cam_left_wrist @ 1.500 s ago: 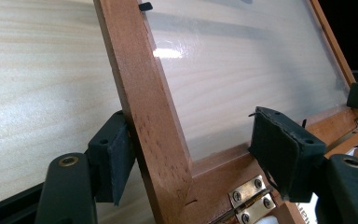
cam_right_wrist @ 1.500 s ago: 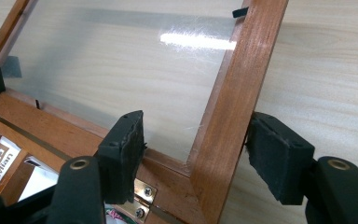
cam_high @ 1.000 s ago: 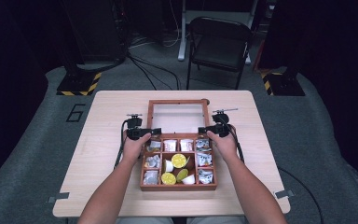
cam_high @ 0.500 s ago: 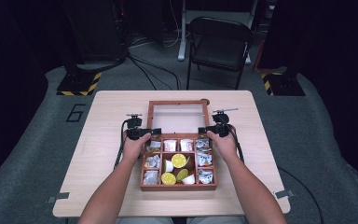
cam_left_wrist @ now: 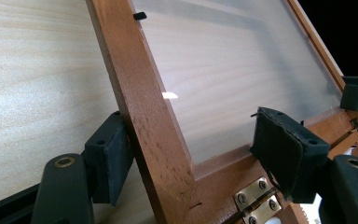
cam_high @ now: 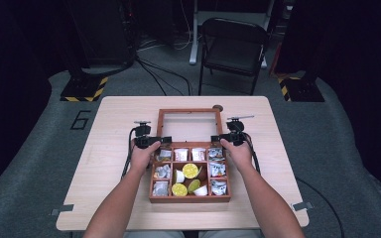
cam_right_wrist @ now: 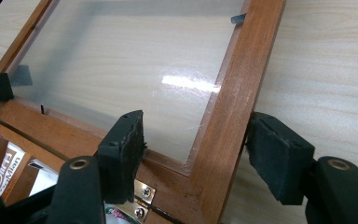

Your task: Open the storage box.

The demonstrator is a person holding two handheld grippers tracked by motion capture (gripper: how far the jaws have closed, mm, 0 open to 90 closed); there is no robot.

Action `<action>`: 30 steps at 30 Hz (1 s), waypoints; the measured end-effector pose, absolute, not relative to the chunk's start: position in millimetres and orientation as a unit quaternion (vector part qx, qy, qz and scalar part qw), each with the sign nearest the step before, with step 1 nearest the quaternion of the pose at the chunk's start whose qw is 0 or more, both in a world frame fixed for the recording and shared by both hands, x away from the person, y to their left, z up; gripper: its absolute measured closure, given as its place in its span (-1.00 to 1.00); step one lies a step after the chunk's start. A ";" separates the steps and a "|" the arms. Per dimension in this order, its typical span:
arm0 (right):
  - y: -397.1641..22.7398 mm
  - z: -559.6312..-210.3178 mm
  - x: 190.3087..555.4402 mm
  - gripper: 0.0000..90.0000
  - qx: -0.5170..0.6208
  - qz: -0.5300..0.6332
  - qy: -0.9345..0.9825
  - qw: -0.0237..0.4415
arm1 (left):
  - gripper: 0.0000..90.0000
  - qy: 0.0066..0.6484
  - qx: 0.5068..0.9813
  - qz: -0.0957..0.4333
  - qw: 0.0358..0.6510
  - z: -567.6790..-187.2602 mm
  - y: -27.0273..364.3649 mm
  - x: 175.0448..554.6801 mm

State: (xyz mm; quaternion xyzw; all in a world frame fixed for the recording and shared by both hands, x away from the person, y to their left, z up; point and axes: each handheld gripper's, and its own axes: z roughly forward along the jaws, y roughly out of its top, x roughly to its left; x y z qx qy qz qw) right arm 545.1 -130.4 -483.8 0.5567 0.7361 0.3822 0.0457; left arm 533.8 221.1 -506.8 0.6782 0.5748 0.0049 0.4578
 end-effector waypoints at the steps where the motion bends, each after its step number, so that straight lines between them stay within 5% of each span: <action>1: -130.3 -483.7 545.1 -0.19 0.559 0.382 0.734 0.043 | -0.33 0.577 0.676 0.004 0.457 -506.9 220.7 533.7; 30: -131.5 -487.8 547.0 -0.19 0.589 0.378 0.714 0.011 | -0.35 0.591 0.668 -0.011 0.452 -509.9 221.7 534.9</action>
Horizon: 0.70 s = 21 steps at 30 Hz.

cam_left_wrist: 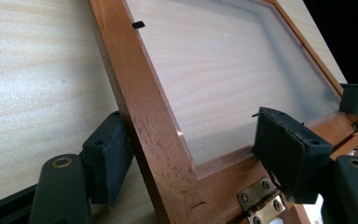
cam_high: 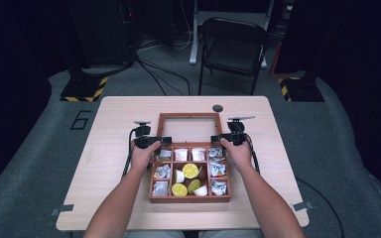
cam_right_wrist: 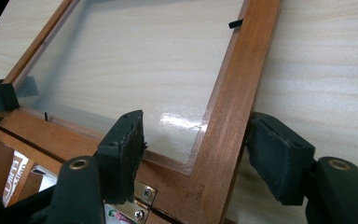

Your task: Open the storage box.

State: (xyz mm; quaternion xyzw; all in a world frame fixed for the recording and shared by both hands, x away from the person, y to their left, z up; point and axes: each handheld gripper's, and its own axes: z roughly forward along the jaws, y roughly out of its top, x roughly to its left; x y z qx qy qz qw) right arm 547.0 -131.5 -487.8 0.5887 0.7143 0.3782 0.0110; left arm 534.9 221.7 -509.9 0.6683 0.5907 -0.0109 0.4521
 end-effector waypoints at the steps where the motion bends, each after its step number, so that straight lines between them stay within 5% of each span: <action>1: -131.5 -487.8 547.0 -0.19 0.589 0.378 0.714 0.011 | -0.35 0.591 0.668 -0.012 0.452 -510.1 221.8 534.9; 21: -131.9 -487.3 545.5 -0.20 0.598 0.374 0.709 0.007 | -0.29 0.597 0.661 -0.024 0.454 -510.5 226.5 534.6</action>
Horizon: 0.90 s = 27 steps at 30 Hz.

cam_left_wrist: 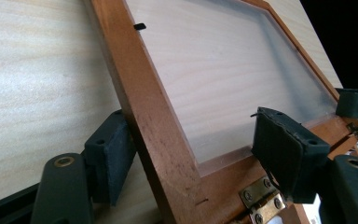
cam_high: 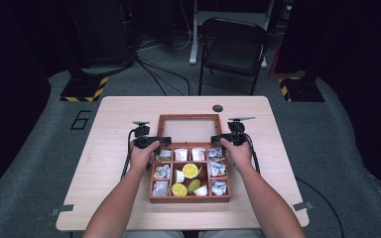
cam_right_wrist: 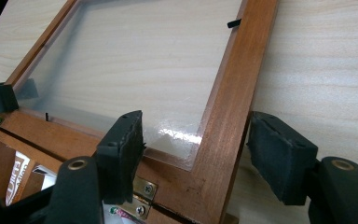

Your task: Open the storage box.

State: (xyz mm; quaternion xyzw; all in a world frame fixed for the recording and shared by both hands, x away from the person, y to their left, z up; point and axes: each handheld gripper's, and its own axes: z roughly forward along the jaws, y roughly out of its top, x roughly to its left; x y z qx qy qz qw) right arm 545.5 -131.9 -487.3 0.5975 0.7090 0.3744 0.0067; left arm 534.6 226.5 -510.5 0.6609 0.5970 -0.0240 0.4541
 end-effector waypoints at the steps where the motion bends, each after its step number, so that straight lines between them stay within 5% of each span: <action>1: -131.3 -486.2 544.7 -0.19 0.601 0.373 0.707 0.004 | -0.29 0.598 0.660 -0.028 0.454 -508.8 227.6 533.7; 13: -138.9 -464.1 528.1 -0.20 0.580 0.380 0.716 0.081 | -0.23 0.589 0.660 0.005 0.466 -486.1 242.7 522.4; 27: -127.0 -443.2 502.2 -0.19 0.522 0.392 0.753 0.086 | -0.14 0.582 0.672 0.018 0.457 -469.8 244.3 510.0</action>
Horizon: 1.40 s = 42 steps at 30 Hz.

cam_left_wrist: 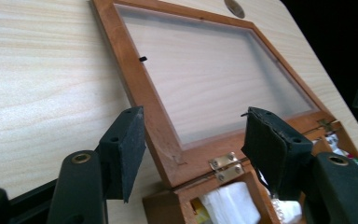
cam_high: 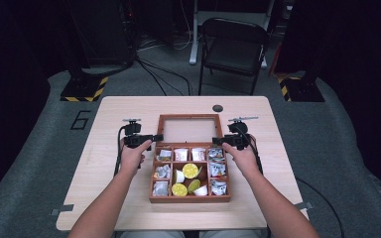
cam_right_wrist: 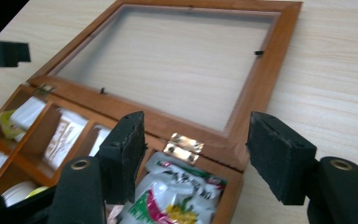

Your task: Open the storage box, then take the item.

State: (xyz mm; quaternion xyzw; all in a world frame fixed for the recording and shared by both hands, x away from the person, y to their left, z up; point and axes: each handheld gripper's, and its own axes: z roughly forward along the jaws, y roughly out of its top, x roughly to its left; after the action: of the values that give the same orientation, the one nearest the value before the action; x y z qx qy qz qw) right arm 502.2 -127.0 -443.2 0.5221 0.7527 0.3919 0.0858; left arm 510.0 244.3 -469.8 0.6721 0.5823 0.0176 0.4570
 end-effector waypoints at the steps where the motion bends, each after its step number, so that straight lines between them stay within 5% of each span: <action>1: -124.0 -438.9 497.7 -0.19 0.514 0.393 0.758 0.083 | -0.14 0.582 0.674 0.018 0.455 -469.4 244.3 509.4; 42: -55.6 -458.1 429.8 -0.14 0.383 0.365 0.847 0.051 | -0.14 0.536 0.696 0.050 0.476 -448.7 247.0 473.2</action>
State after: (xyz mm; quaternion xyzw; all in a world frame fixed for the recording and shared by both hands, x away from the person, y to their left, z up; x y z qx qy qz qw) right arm 429.8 -55.6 -458.1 0.3831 0.8469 0.3651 0.0515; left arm 473.2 247.0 -448.7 0.6958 0.5355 0.0497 0.4760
